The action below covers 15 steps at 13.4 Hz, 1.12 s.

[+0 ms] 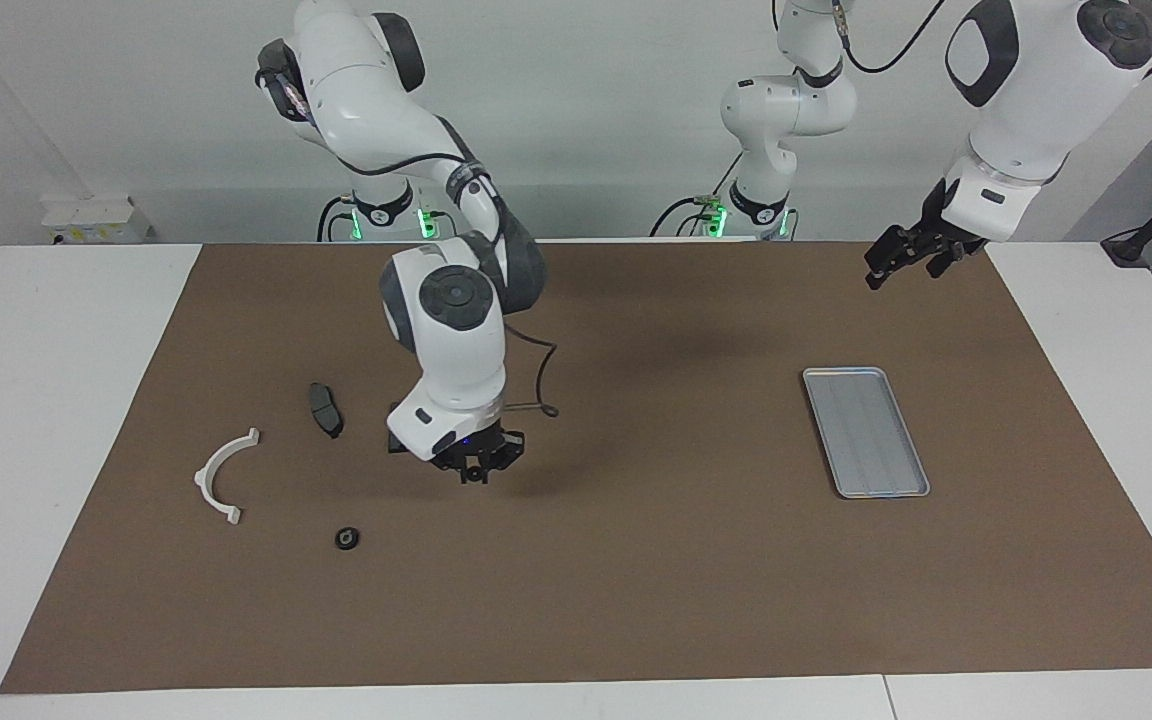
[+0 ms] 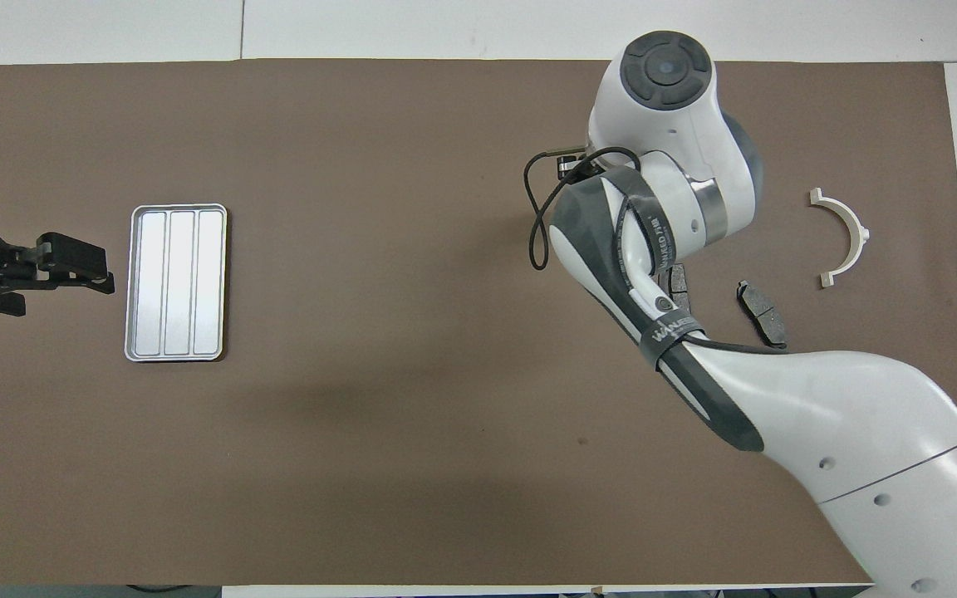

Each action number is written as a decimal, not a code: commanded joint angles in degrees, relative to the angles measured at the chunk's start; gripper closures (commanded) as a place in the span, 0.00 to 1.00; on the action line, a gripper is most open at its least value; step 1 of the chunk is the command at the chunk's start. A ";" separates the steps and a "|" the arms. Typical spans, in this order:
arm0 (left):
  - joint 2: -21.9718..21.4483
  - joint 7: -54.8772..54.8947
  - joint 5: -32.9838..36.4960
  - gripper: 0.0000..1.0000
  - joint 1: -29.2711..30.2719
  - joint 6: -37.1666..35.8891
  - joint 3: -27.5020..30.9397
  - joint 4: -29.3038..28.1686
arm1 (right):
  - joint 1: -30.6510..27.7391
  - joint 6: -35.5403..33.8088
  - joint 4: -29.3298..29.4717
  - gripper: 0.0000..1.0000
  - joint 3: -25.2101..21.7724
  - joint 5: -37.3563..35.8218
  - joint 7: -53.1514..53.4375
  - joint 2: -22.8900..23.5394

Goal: Place bearing gear from tray to pile
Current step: 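Carry the bearing with the right gripper toward the first bearing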

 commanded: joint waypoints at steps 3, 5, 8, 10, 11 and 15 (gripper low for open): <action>-0.61 0.43 -0.63 0.00 -0.09 -0.65 0.16 0.28 | -6.81 13.79 -12.22 1.00 1.06 0.87 -10.33 -2.30; -0.52 0.34 -0.63 0.00 -0.09 -0.65 0.16 0.28 | -7.78 15.82 -12.84 1.00 1.06 0.87 -11.66 -1.33; -0.52 0.34 -0.63 0.00 -0.09 -0.65 0.16 0.28 | -7.79 19.60 -15.56 1.00 1.06 0.96 -11.31 -1.24; -0.61 0.43 -0.63 0.00 -0.09 -0.65 0.16 0.28 | -7.79 23.46 -17.40 1.00 0.97 0.96 -11.31 -0.89; -0.52 0.43 -0.63 0.00 -0.09 -0.65 0.16 0.28 | -7.79 23.56 -17.50 1.00 1.06 0.96 -11.23 -0.80; -0.61 0.34 -0.63 0.00 -0.09 -0.65 0.16 0.28 | -7.44 23.30 -17.41 0.43 1.06 0.96 -10.70 -0.89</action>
